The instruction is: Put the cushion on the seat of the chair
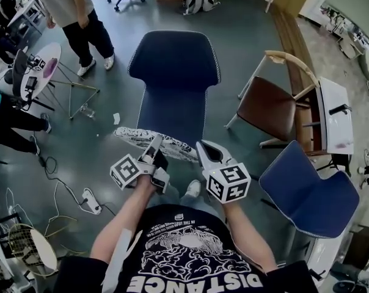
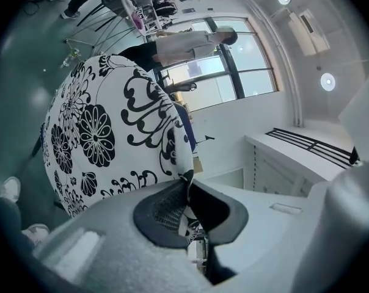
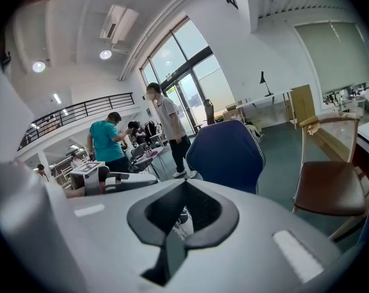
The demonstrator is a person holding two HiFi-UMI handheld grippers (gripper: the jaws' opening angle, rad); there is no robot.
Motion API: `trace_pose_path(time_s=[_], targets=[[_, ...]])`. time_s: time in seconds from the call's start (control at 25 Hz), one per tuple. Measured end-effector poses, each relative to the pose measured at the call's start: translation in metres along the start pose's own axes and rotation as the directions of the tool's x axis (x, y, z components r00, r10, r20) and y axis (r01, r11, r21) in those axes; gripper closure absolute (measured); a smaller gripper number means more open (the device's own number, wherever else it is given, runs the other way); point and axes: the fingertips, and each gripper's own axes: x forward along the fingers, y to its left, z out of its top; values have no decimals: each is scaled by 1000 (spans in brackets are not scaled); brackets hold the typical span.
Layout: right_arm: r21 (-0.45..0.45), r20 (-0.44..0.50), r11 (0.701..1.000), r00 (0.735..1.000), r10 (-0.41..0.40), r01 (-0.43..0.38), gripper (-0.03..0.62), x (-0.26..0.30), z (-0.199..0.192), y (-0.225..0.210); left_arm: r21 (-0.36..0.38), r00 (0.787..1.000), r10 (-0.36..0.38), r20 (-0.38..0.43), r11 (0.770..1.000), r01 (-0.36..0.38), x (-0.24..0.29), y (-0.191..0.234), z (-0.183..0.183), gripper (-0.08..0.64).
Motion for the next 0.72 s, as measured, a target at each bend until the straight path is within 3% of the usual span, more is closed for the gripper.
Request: trace_pose_path(time_s=[0.4,0.52,0.6,0.72], targets=[[5,-45,1000,999,-25,25,594,44,3,-16,-50,999,-26,-25,998,25,52,18,22,543],[8,-66,999,997,-43,44,594,64,8,-25,-51,999,4,-48,999,-6,73,32,32,543],[10,-78,999,996,-49,50,594,79,11,-30,-63,998,-24,-61,998,20,90,35,38,541],[20,-100,998,994,-54,56,594,102,14,-41,-67,996,36,-85,997,-42,110,55,45,541]])
